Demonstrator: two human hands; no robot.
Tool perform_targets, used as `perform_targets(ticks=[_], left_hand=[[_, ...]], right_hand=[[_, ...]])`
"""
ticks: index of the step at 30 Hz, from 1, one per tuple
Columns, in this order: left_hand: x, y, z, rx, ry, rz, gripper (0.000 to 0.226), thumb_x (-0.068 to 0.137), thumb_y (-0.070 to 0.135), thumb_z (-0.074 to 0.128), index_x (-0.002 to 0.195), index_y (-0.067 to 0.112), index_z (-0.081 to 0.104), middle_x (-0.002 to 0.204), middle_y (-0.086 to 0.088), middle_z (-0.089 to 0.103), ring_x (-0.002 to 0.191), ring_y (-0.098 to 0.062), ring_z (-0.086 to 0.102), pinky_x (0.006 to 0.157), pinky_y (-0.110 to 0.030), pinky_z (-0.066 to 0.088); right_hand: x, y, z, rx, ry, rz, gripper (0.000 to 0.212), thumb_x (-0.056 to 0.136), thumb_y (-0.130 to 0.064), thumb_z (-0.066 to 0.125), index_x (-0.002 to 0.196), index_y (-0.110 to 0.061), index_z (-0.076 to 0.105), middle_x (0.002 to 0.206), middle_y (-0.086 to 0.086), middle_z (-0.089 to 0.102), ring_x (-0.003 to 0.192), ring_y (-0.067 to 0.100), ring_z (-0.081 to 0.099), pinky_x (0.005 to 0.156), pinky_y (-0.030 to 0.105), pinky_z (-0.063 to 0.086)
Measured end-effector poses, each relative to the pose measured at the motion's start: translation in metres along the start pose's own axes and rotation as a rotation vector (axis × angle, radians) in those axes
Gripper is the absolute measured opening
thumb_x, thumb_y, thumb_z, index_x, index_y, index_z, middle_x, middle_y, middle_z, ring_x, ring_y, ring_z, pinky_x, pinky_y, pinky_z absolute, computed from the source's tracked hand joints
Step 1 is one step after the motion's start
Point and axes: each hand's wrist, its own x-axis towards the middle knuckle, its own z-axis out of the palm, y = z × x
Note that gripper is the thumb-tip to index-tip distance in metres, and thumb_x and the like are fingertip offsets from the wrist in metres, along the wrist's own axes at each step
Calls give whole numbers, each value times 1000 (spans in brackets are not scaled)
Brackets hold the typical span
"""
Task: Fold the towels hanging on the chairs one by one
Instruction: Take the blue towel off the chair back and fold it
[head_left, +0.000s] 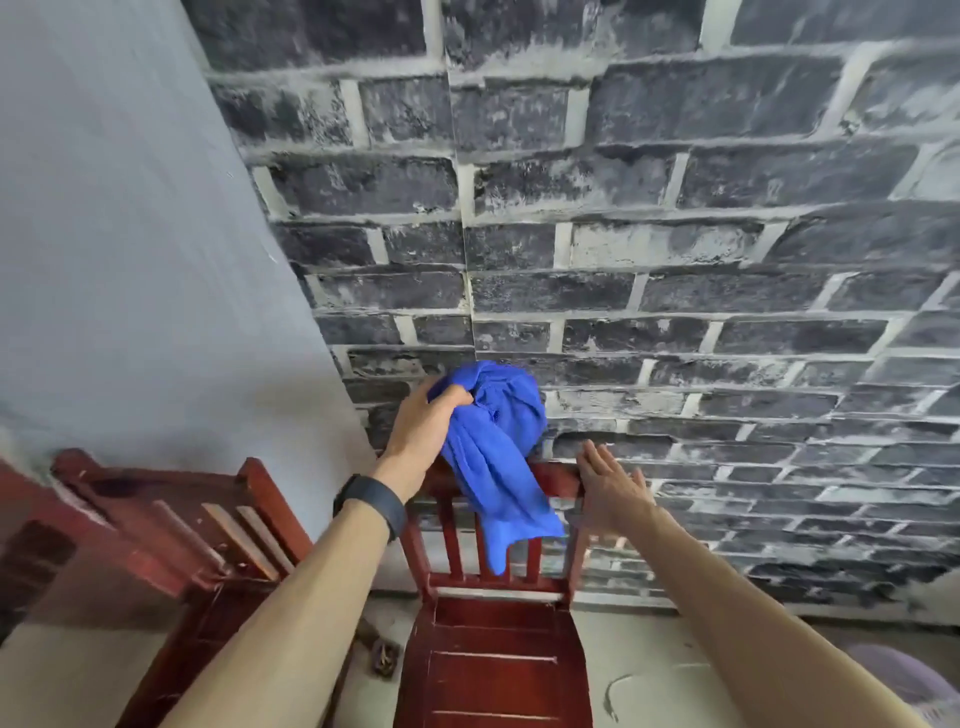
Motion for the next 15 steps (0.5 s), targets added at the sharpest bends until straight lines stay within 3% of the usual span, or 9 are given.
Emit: perform_targets(ticks=[1, 3, 5, 7, 11, 13, 15], left_hand=[[-10, 12, -9, -26, -30, 36, 26, 67, 33, 66, 87, 16, 69, 88, -4, 72, 81, -25, 66, 74, -36, 48], [-38, 31, -27, -84, -53, 100, 32, 70, 28, 70, 101, 22, 73, 104, -5, 76, 100, -26, 70, 89, -40, 52], [-67, 40, -43, -156, -38, 150, 31, 80, 18, 70, 110, 22, 71, 111, -5, 74, 107, -24, 69, 96, -38, 52], [-95, 38, -56, -179, -15, 147, 28, 87, 11, 69, 113, 21, 71, 113, -5, 74, 109, -24, 68, 99, -40, 51], [-142, 24, -74, -106, -31, 109, 34, 79, 13, 76, 113, 17, 71, 113, -6, 73, 110, -24, 68, 99, -40, 52], [-160, 20, -74, -36, -60, 111, 34, 82, 5, 75, 114, 14, 70, 113, -7, 73, 109, -22, 68, 96, -35, 54], [-174, 16, -74, 28, -94, 114, 38, 83, 1, 74, 119, 11, 67, 115, -8, 72, 108, -18, 68, 95, -28, 54]], right_hand=[[-1, -4, -2, 30, -5, 12, 90, 86, -65, 50, 159, -23, 20, 169, 3, 5, 155, 22, -2, 122, 54, 10], [-24, -23, -15, 241, 135, -99, 72, 86, -77, 37, 142, -34, 53, 151, 6, 48, 144, 29, 37, 117, 46, 27], [-65, -43, -29, 621, 338, -275, 35, 96, -52, 51, 116, -33, 73, 110, -7, 74, 108, 14, 67, 97, 33, 47], [-110, -66, -41, 968, 397, -316, 15, 98, -33, 60, 103, -29, 74, 92, -14, 76, 87, 1, 69, 85, 25, 52], [-183, -110, -52, 1304, 185, -485, 24, 101, -29, 58, 104, -12, 73, 99, 1, 76, 87, 2, 66, 75, 10, 48], [-196, -128, -54, 1348, 70, -527, 35, 100, -34, 57, 105, -3, 71, 100, 12, 74, 87, 9, 64, 77, 18, 50], [-203, -138, -54, 1340, 40, -545, 57, 90, -54, 64, 94, 2, 67, 85, 16, 70, 79, 15, 61, 76, 34, 52]])
